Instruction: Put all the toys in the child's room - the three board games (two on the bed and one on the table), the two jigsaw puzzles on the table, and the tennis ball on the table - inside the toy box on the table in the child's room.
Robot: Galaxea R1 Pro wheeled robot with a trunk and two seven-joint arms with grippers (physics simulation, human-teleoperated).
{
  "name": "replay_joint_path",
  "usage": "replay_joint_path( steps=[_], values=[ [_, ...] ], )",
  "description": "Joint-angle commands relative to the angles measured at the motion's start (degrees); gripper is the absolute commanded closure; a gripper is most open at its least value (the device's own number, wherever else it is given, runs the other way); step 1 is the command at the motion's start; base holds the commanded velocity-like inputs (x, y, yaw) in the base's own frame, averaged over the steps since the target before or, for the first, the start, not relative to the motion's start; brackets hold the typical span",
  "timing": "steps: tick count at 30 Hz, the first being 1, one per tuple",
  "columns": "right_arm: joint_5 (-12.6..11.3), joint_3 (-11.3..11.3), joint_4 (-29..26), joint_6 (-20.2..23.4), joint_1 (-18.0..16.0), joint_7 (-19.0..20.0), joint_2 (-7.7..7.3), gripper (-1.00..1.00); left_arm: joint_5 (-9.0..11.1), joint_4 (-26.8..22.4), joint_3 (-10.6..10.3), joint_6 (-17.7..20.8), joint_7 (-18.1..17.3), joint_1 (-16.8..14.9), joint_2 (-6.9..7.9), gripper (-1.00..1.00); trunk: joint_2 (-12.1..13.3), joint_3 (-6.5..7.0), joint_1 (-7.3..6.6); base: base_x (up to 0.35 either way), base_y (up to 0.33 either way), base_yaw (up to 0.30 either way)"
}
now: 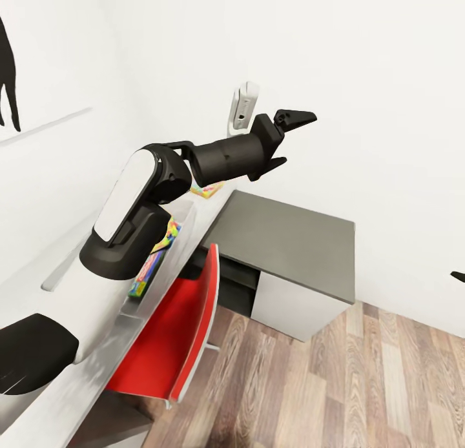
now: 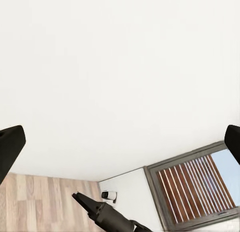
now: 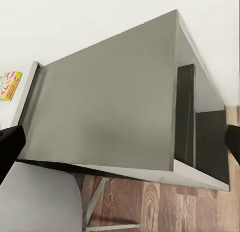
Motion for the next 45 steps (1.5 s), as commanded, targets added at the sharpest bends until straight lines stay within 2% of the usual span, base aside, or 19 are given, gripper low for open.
replay_joint_path(
  steps=[1, 10, 13, 17, 21, 31, 45],
  values=[
    [0.4, -0.1, 0.0, 0.3, -0.1, 0.4, -0.01, -1.00, 0.5, 0.0, 0.1, 0.0, 0.5, 0.0, -0.01, -1.00, -0.1, -0.03, 0.04, 0.000, 0.000, -0.197],
    [0.4, 0.2, 0.0, 0.3, -0.1, 0.4, 0.00, -1.00, 0.5, 0.0, 0.0, 0.0, 0.5, 0.0, -0.01, -1.00, -0.1, 0.23, 0.04, 0.032, -0.008, -0.086],
    [0.4, 1.0, 0.0, 0.3, -0.1, 0.4, 0.02, -1.00, 0.5, 0.0, 0.0, 0.0, 0.5, 0.0, -0.01, -1.00, -0.1, 0.26, 0.04, 0.155, -0.073, -0.031],
    [0.4, 3.6, 0.0, 0.2, -0.1, 0.3, 0.01, -1.00, 0.5, 0.0, 0.0, 0.0, 0.5, 0.0, -0.01, -1.00, -0.1, 0.28, 0.04, 0.216, -0.123, -0.016],
    [0.4, 4.4, 0.0, 0.2, -0.1, 0.3, 0.00, -1.00, 0.5, 0.0, -0.1, 0.0, 0.5, 0.0, -0.01, -1.00, -0.1, 0.29, 0.04, 0.173, -0.105, -0.006],
    [0.4, 5.1, 0.0, 0.2, -0.1, 0.3, 0.00, -1.00, 0.5, 0.0, -0.1, 0.0, 0.4, 0.0, -0.01, -1.00, -0.1, 0.29, 0.04, 0.056, -0.034, -0.016],
    [0.4, 5.3, 0.0, 0.2, -0.1, 0.3, -0.02, -1.00, 0.5, 0.0, -0.1, 0.0, 0.4, 0.0, -0.02, -1.00, -0.1, 0.41, 0.04, 0.004, -0.003, -0.220]
  ],
)
